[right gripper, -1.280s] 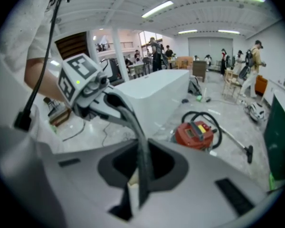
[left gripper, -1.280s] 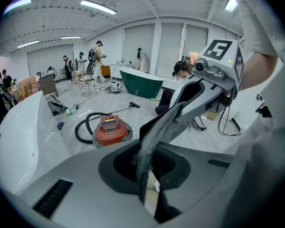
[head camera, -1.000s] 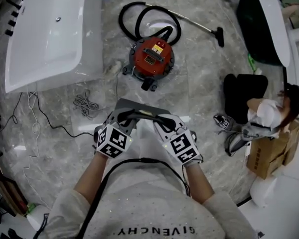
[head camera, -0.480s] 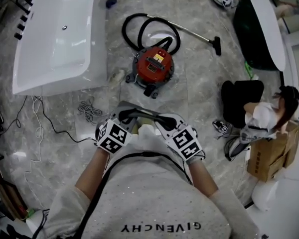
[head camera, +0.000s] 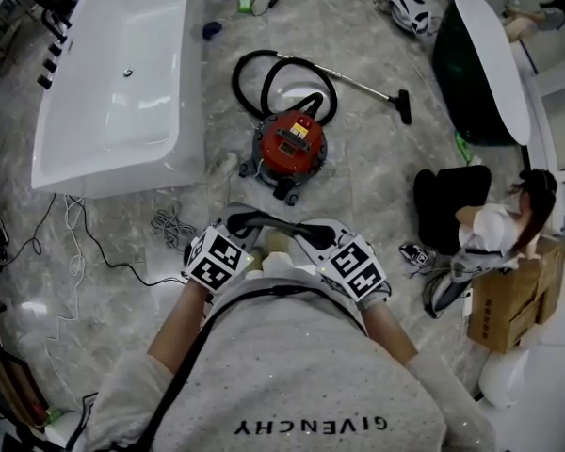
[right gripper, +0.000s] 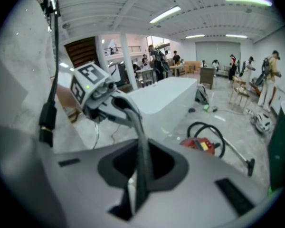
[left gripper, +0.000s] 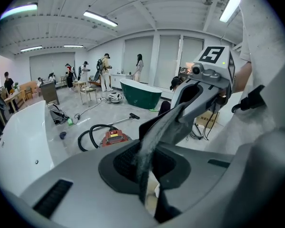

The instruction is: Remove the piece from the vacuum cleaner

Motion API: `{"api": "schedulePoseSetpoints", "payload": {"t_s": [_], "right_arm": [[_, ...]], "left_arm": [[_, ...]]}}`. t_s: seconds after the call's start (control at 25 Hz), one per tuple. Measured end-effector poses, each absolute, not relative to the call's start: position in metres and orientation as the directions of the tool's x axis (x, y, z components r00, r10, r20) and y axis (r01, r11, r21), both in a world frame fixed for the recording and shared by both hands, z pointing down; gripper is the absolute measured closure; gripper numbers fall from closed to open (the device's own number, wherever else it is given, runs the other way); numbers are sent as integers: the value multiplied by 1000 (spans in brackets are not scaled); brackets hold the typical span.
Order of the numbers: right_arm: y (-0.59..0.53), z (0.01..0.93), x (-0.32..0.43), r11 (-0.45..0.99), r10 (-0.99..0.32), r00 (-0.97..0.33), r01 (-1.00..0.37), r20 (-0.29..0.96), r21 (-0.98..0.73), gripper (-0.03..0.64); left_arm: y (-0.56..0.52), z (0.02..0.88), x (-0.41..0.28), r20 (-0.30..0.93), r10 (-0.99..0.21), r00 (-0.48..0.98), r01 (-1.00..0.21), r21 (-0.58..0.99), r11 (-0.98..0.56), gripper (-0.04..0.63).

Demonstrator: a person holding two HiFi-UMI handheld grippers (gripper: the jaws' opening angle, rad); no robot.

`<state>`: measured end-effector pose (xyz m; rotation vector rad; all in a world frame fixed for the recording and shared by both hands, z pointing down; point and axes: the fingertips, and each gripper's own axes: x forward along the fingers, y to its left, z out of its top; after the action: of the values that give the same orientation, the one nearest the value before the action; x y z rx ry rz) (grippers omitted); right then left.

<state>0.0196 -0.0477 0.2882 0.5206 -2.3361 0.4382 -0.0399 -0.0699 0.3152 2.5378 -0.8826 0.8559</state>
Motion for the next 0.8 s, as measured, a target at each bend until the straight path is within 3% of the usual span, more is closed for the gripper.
{"api": "schedulePoseSetpoints", "payload": {"t_s": [0.8], "right_arm": [[-59,269,24,869,-252,-711,-465,657,-170,572]], "left_arm": [[-82,296,-35,622,-390,679,-609,180,-773,547]]}}
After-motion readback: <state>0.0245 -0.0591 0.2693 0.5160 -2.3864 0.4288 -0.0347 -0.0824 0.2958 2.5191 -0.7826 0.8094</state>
